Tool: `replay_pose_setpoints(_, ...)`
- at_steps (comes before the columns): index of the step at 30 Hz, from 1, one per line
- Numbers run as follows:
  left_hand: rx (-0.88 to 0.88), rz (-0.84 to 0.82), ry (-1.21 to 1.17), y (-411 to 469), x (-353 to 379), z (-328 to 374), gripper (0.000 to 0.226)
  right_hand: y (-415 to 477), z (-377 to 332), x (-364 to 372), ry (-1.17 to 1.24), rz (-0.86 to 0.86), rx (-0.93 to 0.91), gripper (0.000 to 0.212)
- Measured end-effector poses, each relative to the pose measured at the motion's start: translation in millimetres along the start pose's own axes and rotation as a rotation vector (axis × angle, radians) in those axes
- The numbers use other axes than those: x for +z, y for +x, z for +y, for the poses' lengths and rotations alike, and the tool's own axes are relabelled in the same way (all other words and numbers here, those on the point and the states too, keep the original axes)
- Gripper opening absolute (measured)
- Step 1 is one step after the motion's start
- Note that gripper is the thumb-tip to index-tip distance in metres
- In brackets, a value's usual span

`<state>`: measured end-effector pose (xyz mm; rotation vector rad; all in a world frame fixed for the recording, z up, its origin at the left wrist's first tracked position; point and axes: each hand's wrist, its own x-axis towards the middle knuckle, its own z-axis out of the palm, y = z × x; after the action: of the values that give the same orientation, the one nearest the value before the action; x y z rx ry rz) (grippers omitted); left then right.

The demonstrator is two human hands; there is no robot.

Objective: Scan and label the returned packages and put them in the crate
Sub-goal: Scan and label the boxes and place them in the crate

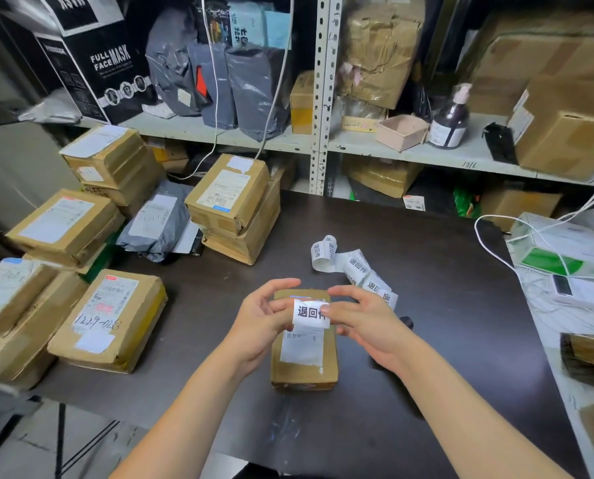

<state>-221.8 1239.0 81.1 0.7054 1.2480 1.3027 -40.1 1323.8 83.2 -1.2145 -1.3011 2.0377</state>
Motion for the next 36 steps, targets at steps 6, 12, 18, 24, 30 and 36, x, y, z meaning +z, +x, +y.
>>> replay_pose_setpoints(6, -0.058, 0.115, 0.072, -7, -8, -4, 0.034, -9, 12, 5, -0.123, 0.131, 0.020, 0.032)
replay_pose_setpoints(12, 0.005, 0.278, 0.496, -13, -5, -29, 0.022, -15, 33, 22, -0.405, 0.280, 0.044, 0.024)
replay_pose_setpoints(18, 0.060, 0.330, 0.782, -22, -6, -50, 0.021, -13, 54, 37, -0.679, 0.346, 0.020, 0.021)
replay_pose_setpoints(24, 0.072, 0.338, 0.882, -25, -5, -60, 0.017, -7, 62, 38, -0.755, 0.368, 0.016, 0.019)
replay_pose_setpoints(30, 0.140, 0.238, 1.073, -26, -7, -69, 0.013, -11, 73, 45, -0.962, 0.385, -0.046, 0.012)
replay_pose_setpoints(36, 0.131, 0.151, 1.283, -31, -7, -77, 0.013, -18, 85, 49, -1.209, 0.418, -0.102, 0.011)
